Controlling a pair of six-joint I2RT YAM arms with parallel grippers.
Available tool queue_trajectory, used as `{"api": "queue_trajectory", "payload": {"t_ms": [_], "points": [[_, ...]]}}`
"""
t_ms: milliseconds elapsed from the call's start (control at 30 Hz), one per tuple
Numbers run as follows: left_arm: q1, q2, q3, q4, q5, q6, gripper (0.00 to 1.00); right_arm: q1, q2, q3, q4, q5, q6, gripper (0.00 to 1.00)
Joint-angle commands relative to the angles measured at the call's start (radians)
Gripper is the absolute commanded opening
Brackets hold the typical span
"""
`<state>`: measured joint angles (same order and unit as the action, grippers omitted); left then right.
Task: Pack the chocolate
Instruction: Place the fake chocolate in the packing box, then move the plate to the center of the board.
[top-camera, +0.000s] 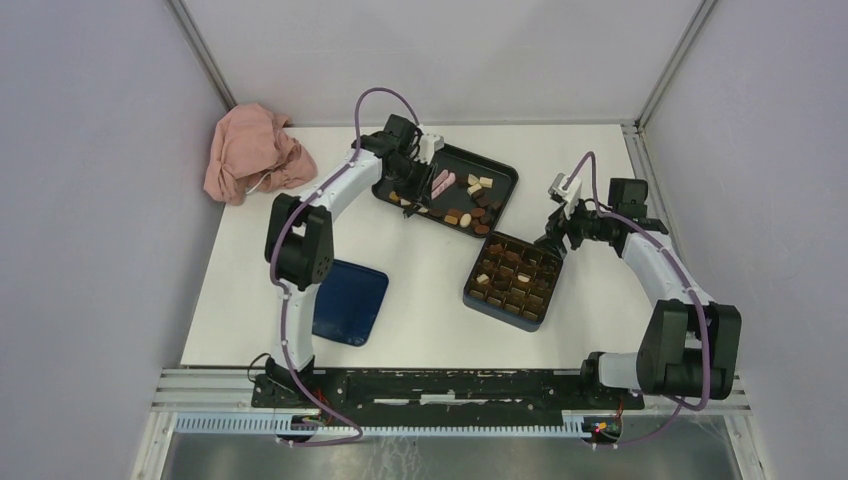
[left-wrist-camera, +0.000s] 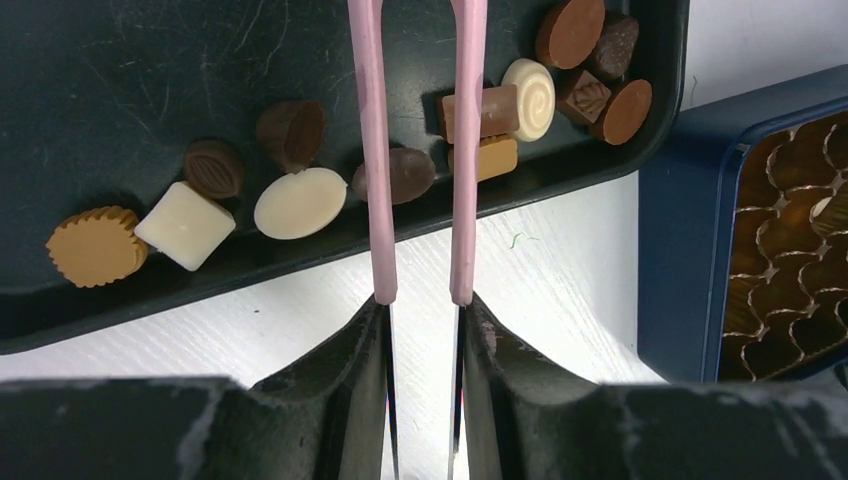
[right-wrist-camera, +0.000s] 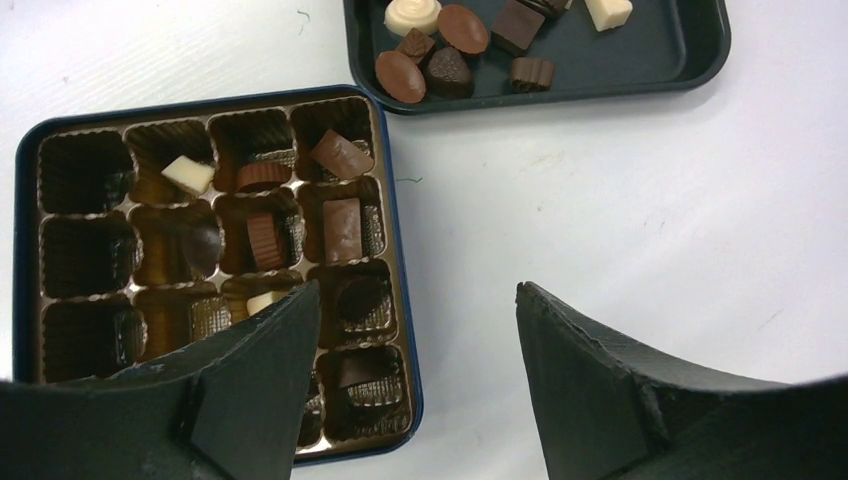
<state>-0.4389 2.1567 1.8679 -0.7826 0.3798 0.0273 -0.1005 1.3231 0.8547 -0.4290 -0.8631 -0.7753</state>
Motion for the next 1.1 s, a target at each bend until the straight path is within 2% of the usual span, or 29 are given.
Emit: {"api": "queue_trajectory", "payload": {"t_ms": [0, 67, 233, 367, 500, 700, 800, 1067], "points": [[0.0, -0.164, -0.067, 0.059, -0.029, 0.015, 0.36, 0.03, 0.06, 0.04, 0.123, 0.009, 0.132, 0.77], [0.001, -0.253, -0.154, 0.099, -0.052, -0.002, 0.37, 0.048, 0.108, 0.077, 0.161, 0.002, 0.216, 0.76], [0.008, -0.486, -0.376, 0.195, -0.101, -0.024, 0.37, 0.053, 0.306, 0.219, 0.333, 0.099, 0.646, 0.71], [0.011, -0.646, -0.548, 0.264, -0.14, -0.049, 0.38, 0.093, 0.449, 0.331, 0.385, 0.244, 0.901, 0.71], [0.015, -0.744, -0.639, 0.296, -0.193, -0.035, 0.38, 0.15, 0.548, 0.416, 0.391, 0.474, 1.11, 0.71], [0.018, -0.795, -0.687, 0.317, -0.219, -0.033, 0.39, 0.212, 0.7, 0.563, 0.337, 0.565, 1.184, 0.67], [0.02, -0.8, -0.701, 0.326, -0.217, -0.033, 0.39, 0.231, 0.75, 0.597, 0.323, 0.628, 1.205, 0.61], [0.028, -0.798, -0.717, 0.338, -0.196, -0.011, 0.39, 0.255, 0.769, 0.602, 0.304, 0.74, 1.211, 0.55]]}}
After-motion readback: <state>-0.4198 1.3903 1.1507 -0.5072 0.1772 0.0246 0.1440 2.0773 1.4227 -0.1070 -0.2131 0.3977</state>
